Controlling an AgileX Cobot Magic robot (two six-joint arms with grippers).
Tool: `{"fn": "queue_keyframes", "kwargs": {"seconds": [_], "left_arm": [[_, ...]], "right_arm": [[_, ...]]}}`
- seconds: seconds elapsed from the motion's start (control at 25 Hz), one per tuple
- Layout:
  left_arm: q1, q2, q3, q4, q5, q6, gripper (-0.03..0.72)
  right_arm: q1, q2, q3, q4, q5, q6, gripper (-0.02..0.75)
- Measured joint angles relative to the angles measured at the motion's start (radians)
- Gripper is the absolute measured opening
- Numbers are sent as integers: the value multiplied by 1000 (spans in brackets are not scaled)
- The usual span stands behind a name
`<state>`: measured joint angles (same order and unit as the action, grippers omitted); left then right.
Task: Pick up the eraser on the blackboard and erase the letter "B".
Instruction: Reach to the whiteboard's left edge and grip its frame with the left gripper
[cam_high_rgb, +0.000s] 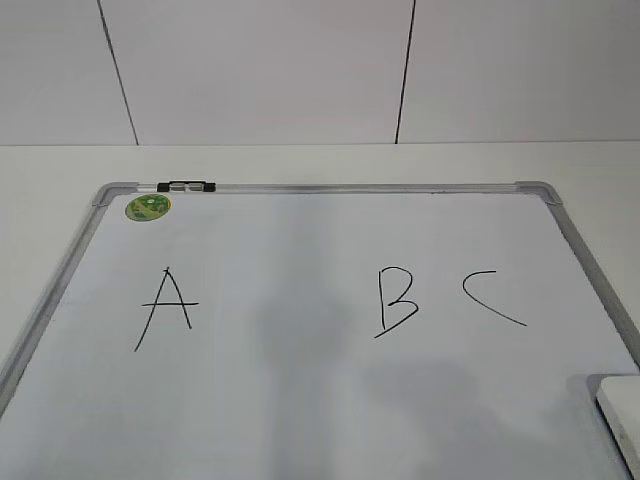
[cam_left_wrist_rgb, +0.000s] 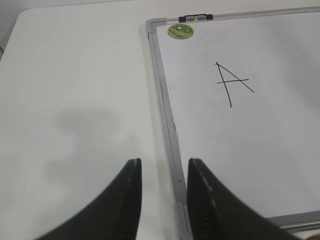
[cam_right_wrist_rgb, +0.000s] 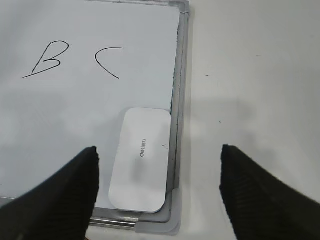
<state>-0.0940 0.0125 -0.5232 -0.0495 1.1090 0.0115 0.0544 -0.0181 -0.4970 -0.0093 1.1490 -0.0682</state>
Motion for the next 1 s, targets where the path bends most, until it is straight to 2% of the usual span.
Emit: {"fn": "queue_keyframes", "kwargs": {"seconds": [1.0], "left_arm": [[0, 0, 0, 0, 0, 0, 237]], "right_arm": [[0, 0, 0, 9, 0, 0, 584]]}}
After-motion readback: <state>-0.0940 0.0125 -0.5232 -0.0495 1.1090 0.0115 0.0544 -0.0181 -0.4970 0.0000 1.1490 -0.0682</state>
